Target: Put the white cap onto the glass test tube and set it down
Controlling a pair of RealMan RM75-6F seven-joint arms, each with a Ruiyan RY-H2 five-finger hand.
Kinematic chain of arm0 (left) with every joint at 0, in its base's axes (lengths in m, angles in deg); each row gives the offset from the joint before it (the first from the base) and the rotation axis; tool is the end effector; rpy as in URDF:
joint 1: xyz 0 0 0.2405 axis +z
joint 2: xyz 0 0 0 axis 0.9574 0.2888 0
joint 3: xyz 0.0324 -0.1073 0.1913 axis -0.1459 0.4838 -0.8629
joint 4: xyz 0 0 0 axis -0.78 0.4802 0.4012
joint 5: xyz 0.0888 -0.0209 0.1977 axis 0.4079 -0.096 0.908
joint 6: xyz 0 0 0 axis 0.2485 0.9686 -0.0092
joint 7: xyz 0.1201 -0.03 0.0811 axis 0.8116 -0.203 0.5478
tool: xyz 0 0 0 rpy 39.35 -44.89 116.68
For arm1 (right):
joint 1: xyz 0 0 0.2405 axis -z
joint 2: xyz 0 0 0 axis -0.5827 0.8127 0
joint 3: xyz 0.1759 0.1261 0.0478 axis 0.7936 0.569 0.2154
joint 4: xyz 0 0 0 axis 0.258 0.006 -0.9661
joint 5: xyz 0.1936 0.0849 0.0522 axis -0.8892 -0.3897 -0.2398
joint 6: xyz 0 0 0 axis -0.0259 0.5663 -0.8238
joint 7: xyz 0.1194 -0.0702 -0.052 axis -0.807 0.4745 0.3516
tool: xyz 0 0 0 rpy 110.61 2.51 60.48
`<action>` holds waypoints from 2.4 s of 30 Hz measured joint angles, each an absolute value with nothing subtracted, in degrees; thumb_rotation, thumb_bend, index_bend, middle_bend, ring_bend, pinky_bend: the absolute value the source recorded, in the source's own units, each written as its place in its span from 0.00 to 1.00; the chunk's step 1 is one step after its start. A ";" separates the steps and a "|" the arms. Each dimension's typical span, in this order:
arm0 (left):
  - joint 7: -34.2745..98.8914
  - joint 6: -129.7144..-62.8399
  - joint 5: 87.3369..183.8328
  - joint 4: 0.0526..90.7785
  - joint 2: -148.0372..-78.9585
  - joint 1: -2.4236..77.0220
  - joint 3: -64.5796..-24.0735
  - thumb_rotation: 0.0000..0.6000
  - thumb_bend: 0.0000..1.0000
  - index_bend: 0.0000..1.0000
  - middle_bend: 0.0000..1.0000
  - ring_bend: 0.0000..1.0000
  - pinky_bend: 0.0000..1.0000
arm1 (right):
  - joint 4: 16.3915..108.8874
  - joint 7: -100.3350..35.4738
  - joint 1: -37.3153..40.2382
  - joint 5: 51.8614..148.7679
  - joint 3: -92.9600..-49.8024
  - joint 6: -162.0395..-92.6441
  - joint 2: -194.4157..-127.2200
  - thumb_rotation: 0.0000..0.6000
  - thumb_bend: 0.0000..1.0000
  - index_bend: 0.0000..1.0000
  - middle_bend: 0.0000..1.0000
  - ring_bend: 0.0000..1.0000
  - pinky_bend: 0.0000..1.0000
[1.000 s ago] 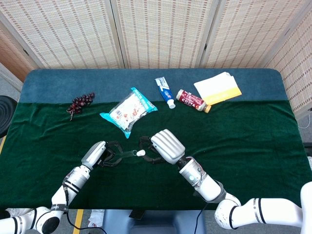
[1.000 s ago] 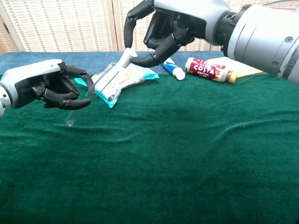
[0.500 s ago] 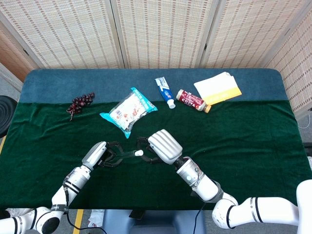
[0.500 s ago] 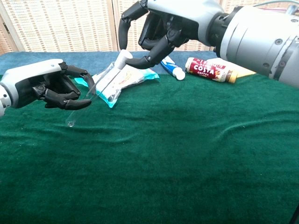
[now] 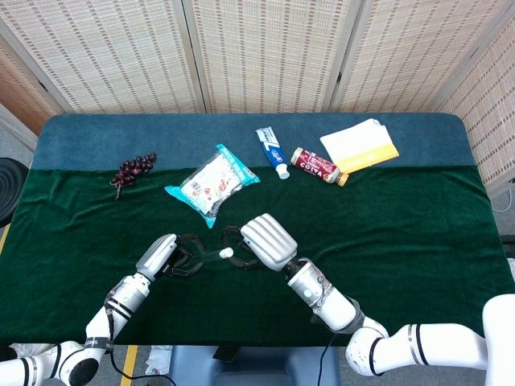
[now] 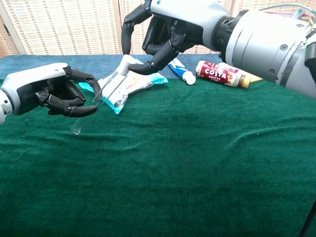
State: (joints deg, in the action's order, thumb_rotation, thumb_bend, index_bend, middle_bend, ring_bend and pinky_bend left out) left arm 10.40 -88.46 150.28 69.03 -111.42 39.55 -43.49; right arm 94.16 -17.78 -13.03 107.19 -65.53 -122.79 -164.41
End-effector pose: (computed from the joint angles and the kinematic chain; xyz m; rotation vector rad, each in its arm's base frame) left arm -0.1246 0.2818 -0.0005 -1.6313 -1.6453 -1.3657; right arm 0.0170 -0.2780 0.0017 1.9672 -1.0503 1.4755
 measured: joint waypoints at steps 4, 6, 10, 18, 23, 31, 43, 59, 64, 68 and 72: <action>10.24 -88.52 150.26 68.94 -111.52 39.54 -43.46 1.00 0.47 0.64 1.00 0.93 0.93 | 93.70 -17.74 -13.22 107.24 -65.58 -122.92 -164.97 1.00 0.62 0.74 1.00 1.00 1.00; 10.06 -88.50 150.26 68.89 -111.56 39.54 -43.45 1.00 0.47 0.64 1.00 0.93 0.93 | 93.41 -17.66 -13.32 107.25 -65.67 -122.94 -165.24 1.00 0.62 0.74 1.00 1.00 1.00; 9.72 -88.52 150.32 68.81 -111.54 39.53 -43.41 1.00 0.47 0.64 1.00 0.93 0.93 | 92.78 -17.66 -13.46 107.27 -65.78 -122.97 -165.70 1.00 0.62 0.74 1.00 1.00 1.00; 9.33 -88.36 150.38 68.71 -111.35 39.47 -43.41 1.00 0.47 0.64 1.00 0.93 0.93 | 91.82 -17.67 -13.88 106.60 -65.87 -122.45 -166.39 1.00 0.62 0.74 1.00 1.00 1.00; 9.20 -88.30 150.31 68.52 -111.37 39.48 -43.47 1.00 0.47 0.64 1.00 0.93 0.93 | 91.29 -17.86 -14.05 106.48 -65.86 -122.33 -166.74 1.00 0.62 0.74 1.00 1.00 1.00; 8.76 -88.44 150.16 68.21 -111.27 39.64 -43.41 1.00 0.47 0.64 1.00 0.93 0.93 | 90.84 -17.69 -14.02 106.07 -65.89 -122.52 -166.88 1.00 0.62 0.66 1.00 1.00 1.00; 8.94 -88.44 149.95 67.86 -111.01 39.77 -43.49 1.00 0.47 0.64 1.00 0.93 0.93 | 92.48 -16.30 -14.13 103.08 -66.12 -120.75 -164.49 1.00 0.49 0.28 1.00 1.00 1.00; 22.45 -88.80 149.06 64.42 -111.52 38.92 -44.44 1.00 0.47 0.64 1.00 0.93 0.93 | 96.95 -16.62 -9.24 104.43 -66.14 -126.25 -155.53 1.00 0.49 0.25 1.00 1.00 1.00; 31.13 -88.55 146.98 62.22 -114.91 37.70 -44.67 1.00 0.47 0.64 1.00 0.92 0.93 | 96.86 -17.89 -6.76 105.57 -67.24 -127.74 -153.09 1.00 0.49 0.25 1.00 1.00 1.00; 37.02 -88.05 144.38 60.56 -117.92 36.44 -44.51 1.00 0.47 0.63 1.00 0.92 0.93 | 95.96 -19.84 -5.35 106.12 -68.11 -128.16 -152.44 1.00 0.49 0.25 1.00 1.00 1.00; 41.79 -87.51 141.79 58.92 -120.51 35.26 -44.32 1.00 0.47 0.59 1.00 0.92 0.93 | 94.67 -21.62 -3.82 106.80 -68.67 -128.87 -151.68 1.00 0.49 0.25 1.00 1.00 1.00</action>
State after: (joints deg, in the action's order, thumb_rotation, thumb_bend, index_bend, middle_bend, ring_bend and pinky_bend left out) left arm 41.79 -87.51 141.79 58.92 -120.51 35.26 -44.32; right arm 94.67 -21.62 -3.82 106.80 -68.67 -128.87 -151.68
